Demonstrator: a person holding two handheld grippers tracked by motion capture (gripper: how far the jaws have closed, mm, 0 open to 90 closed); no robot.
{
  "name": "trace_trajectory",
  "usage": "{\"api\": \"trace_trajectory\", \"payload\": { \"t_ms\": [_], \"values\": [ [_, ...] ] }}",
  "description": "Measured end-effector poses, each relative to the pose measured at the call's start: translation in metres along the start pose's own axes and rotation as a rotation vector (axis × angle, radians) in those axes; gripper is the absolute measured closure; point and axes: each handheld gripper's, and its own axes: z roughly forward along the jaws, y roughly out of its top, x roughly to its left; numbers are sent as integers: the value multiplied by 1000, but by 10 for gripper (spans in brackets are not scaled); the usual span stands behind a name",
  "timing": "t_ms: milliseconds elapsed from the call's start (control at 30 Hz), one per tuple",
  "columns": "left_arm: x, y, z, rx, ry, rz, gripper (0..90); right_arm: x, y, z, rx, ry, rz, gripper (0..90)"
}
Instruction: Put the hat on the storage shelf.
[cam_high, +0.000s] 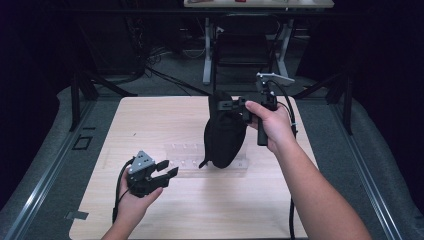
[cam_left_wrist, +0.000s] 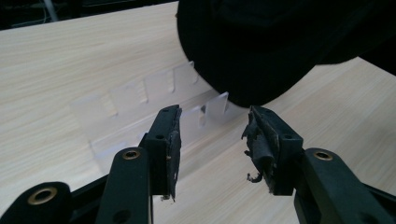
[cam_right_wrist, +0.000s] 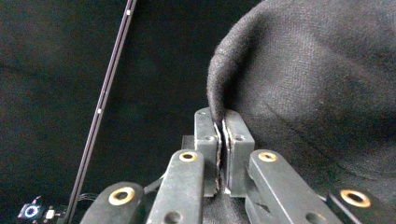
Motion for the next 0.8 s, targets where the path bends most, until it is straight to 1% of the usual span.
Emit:
{"api": "trace_trajectory", "payload": {
  "t_ms": [200,300,400,600,700,733,767,800],
  "values": [
    [-10,10,11,6,-21,23,564,-1,0,0,-1,5,2,861],
    [-15,14,16,2,-35,23,572,-1,-1,0,1,5,-1,861],
    [-22,19,20,3,-56,47,573,-1,-1,0,0,4,-1,861],
    [-33,25,28,3,-65,69,585,-1,-2,2,-4,1,1,861],
    [-38,27,31,5,-80,74,604,0,-2,3,-1,2,-2,860],
    [-39,28,31,5,-87,82,613,0,-3,3,-2,1,-2,860],
    [-41,28,32,3,-88,81,626,0,-3,4,-3,1,-3,859],
    [-42,29,32,2,-85,88,637,0,-3,4,-3,2,-3,858]
  ]
}}
